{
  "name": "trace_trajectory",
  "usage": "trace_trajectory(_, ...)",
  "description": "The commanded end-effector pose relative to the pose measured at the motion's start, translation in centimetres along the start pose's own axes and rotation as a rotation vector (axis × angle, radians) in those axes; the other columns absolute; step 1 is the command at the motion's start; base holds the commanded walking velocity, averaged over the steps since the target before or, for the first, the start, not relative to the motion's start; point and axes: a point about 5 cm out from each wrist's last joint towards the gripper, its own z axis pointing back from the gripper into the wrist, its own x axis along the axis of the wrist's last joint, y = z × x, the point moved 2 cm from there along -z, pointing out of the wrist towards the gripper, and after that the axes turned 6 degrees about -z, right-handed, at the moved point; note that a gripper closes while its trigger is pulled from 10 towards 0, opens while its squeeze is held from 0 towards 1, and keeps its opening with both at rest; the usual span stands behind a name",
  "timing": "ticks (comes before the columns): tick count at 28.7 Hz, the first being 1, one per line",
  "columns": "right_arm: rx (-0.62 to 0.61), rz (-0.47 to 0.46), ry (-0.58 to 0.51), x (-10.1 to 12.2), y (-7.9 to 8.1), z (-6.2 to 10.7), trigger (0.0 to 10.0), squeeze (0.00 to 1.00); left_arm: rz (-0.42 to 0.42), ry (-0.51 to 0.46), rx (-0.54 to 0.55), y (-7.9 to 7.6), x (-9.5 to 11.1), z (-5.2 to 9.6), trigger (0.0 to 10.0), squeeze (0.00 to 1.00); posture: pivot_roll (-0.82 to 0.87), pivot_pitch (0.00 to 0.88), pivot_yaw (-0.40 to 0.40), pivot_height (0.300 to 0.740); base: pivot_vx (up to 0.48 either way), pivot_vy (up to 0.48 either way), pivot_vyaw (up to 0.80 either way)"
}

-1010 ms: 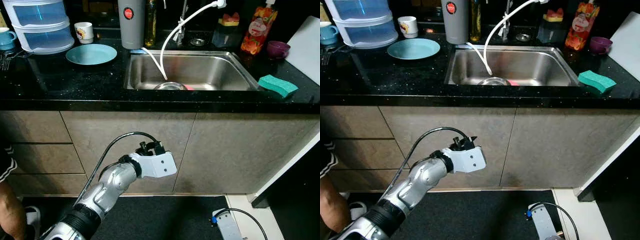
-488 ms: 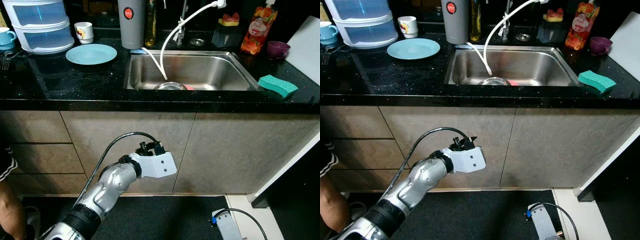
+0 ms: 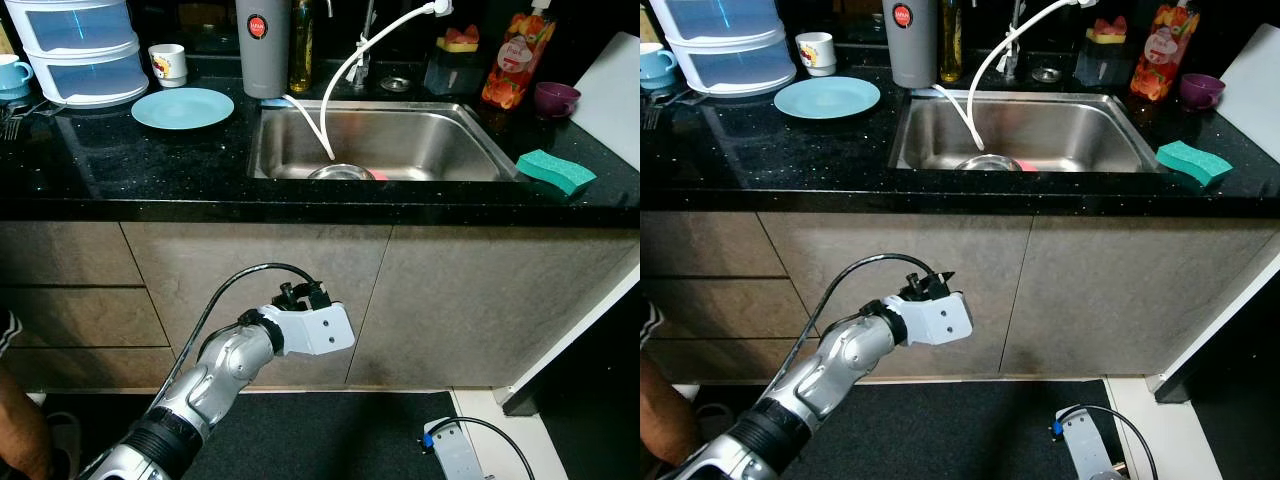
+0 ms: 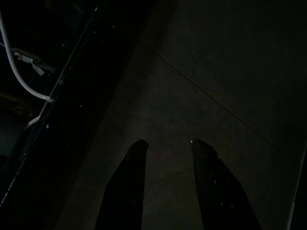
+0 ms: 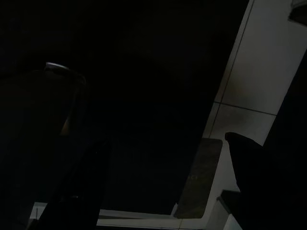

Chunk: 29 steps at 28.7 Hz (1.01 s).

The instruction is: Kitchen organization

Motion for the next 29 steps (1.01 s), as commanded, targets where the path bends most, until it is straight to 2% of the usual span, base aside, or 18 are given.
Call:
trace_trajectory(1,-0.003,-0.003,0.016,-0.58,-0.23,0.06,10.0,0.0,-0.007,-0.004,-0.02,-0.55,0.28,0.08,10.0,0.0,0.08,0.035,-0.051,0.74,0.0,0.0,0.0)
trace_trajectory(29,-0.004,-0.016,0.008,-0.32,-0.07,0.02,10.0,0.0,-0.007,-0.001,-0.019,-0.23,0.07,0.12,10.0,0.0,0.07,0.05,-0.029,0.74,0.0,0.0,0.0)
